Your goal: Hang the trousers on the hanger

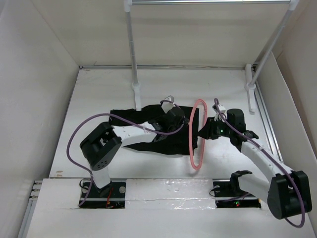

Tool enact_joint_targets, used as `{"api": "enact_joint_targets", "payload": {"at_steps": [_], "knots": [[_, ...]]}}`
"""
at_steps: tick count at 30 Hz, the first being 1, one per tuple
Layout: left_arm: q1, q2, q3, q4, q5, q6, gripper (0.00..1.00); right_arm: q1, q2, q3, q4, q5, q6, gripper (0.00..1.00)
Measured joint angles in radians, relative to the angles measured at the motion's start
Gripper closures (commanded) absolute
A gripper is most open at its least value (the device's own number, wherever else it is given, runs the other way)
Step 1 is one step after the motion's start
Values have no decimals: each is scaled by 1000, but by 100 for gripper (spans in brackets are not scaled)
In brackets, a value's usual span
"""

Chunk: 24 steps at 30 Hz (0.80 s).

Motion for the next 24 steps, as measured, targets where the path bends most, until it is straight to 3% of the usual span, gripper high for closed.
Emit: {"api": "enact_joint_targets", "payload": {"at_steps": [7,21,24], "knots": [[0,81,59,7,12,0,100,52,72,-30,96,117,47,49],[0,105,70,8,9,2,100,109,305,-40,238,226,101,36],[2,111,70,2,3,11,100,117,354,-51,328,201,131,40]]}}
